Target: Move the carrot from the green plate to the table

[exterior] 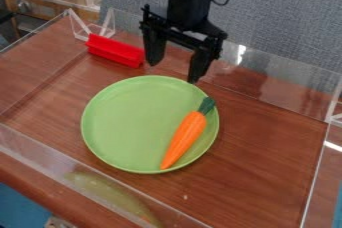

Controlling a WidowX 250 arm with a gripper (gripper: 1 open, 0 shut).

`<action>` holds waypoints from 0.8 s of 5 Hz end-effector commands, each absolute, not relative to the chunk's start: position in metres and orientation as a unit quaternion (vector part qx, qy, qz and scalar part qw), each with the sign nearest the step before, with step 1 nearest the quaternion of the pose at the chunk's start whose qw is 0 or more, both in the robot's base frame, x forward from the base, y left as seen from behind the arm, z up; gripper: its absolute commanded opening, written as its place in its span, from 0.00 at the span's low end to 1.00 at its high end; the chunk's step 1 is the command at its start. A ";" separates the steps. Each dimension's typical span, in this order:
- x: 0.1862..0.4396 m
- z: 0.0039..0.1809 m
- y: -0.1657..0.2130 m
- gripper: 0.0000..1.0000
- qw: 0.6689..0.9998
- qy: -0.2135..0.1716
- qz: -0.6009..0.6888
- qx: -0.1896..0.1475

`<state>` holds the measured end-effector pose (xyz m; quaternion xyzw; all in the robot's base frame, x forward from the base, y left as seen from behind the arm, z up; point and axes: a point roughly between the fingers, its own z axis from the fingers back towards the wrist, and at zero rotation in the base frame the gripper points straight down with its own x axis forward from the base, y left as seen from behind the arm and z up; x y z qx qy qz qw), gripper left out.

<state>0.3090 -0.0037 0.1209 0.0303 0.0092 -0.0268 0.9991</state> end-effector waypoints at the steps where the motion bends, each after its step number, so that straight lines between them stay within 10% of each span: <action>1: 0.317 0.130 0.004 1.00 0.999 -0.016 0.003 0.032; 4: 0.316 0.129 0.008 1.00 0.997 -0.015 0.068 0.031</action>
